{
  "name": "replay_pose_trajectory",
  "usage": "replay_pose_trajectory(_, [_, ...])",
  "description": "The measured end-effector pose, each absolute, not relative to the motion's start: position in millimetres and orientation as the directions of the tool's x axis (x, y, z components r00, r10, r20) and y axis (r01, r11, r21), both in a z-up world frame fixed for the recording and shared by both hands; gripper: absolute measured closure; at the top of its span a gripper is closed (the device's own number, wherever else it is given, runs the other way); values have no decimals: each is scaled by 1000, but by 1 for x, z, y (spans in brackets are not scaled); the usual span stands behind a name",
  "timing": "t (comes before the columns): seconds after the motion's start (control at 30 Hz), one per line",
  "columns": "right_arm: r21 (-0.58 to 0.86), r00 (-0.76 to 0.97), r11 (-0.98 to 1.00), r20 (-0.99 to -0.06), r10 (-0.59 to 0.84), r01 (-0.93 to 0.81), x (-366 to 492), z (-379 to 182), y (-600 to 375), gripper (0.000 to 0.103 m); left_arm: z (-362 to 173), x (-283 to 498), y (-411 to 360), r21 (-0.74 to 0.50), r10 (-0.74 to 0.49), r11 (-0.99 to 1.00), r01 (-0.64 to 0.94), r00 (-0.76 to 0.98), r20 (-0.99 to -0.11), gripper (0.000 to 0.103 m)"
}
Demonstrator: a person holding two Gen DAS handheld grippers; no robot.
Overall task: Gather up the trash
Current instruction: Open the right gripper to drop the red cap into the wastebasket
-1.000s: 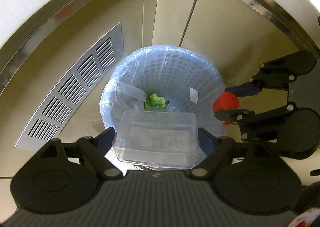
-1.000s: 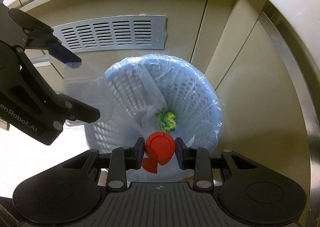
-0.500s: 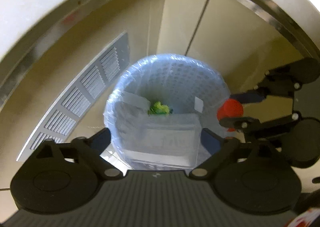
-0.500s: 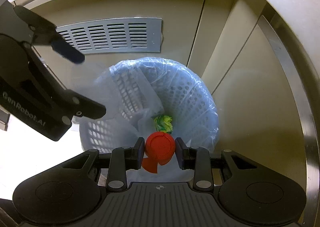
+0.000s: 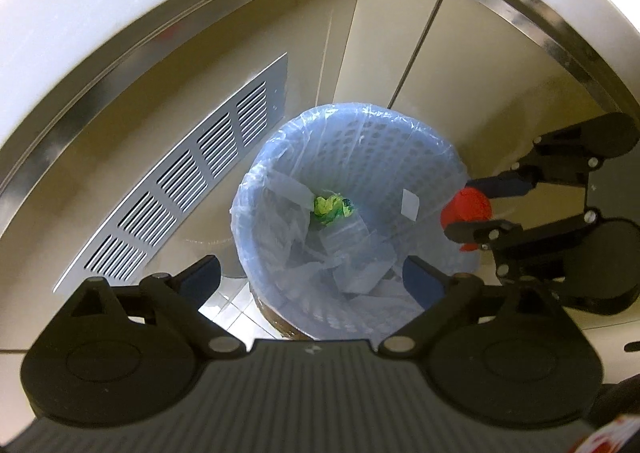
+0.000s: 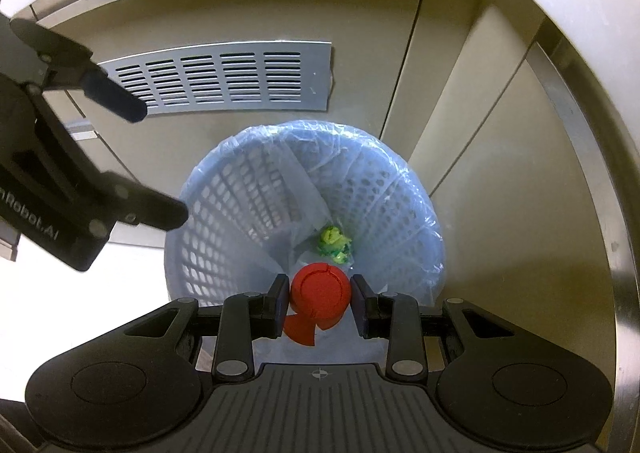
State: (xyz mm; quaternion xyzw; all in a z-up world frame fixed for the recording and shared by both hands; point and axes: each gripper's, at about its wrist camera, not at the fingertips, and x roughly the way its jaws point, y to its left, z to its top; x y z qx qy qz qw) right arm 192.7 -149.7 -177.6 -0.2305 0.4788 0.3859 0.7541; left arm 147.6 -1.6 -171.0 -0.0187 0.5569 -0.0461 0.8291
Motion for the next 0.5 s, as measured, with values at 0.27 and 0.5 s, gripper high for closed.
replay_pose_trajectory(0.27, [20, 245, 591, -898, 366, -806, 191, -176, -144, 70, -169, 138, 2, -84, -90, 996, 33, 378, -921, 7])
replay_pose_trajectory(0.5, [46, 243, 613, -892, 380, -789, 193, -177, -143, 49, -171, 133, 6, -78, -76, 997, 12, 377, -923, 7])
